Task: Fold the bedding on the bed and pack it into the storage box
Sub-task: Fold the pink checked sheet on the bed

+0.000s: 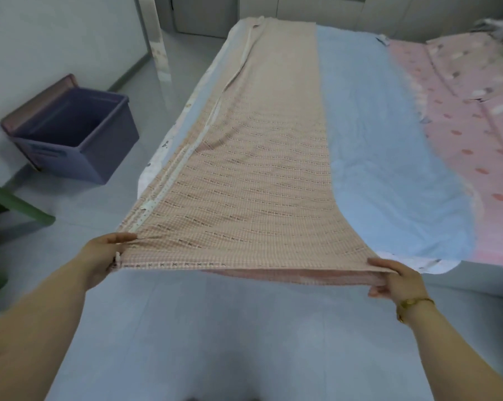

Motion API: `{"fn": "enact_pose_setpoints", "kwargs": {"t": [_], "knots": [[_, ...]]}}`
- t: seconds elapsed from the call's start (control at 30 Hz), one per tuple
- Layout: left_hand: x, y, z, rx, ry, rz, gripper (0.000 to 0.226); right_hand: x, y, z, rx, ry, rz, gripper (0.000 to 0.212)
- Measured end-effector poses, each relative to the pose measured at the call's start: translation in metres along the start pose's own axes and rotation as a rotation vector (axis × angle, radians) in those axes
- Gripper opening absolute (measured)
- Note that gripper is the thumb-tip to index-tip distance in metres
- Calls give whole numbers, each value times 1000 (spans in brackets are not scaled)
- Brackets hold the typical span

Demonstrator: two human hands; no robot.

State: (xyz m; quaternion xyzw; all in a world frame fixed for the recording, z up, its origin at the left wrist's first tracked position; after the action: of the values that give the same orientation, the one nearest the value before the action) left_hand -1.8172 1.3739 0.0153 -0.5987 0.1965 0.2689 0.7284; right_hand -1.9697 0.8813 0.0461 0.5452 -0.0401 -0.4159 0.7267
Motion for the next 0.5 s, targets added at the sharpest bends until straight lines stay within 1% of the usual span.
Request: {"fn": "enact_pose_setpoints", "kwargs": {"t": [0.03,0.1,0.13,0.2,0.27,0.33,0.4,0.43,0.47,0.5], "knots": [[2,2,-4,-17,15,5,32,-1,-5,0,47,16,-23,44],[8,6,-5,-77,19,20,44,-4,-11,-5,123,4,-44,63],[11,7,-3,-97,23,32,46,-6,-12,-6,141,-16,-54,67],[16,13,2,-78,43,89,45,-10,-10,-12,121,-31,-59,62],[17,20,3,6,112,149,37,-11,-8,-17,94,-32,-56,52],[20,25,9,115,154,188,37,-12,-7,-26,103,-20,-59,54],[22,23,13,244,154,160,39,-13,-8,-31,98,-34,-54,71],[23,20,14,309,139,125,39,-14,-10,-33,96,-40,-62,74],[23,17,14,358,120,91,40,-16,-12,-35,91,-46,-73,72],[23,16,13,383,108,65,40,-17,-13,-36,82,-50,-85,64]]}}
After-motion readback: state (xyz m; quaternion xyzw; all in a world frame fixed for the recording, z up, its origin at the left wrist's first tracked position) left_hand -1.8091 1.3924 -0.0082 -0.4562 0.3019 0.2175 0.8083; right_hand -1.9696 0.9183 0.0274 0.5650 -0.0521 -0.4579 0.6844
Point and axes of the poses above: each hand's wrist, its own x-axis towards the middle knuckle, its own z-axis out of the back of the hand, y = z × x, the point moved 8 cm from there along x, towards the middle knuckle, and after that the axes turned 1 degree about z, right-handed, at the moved point
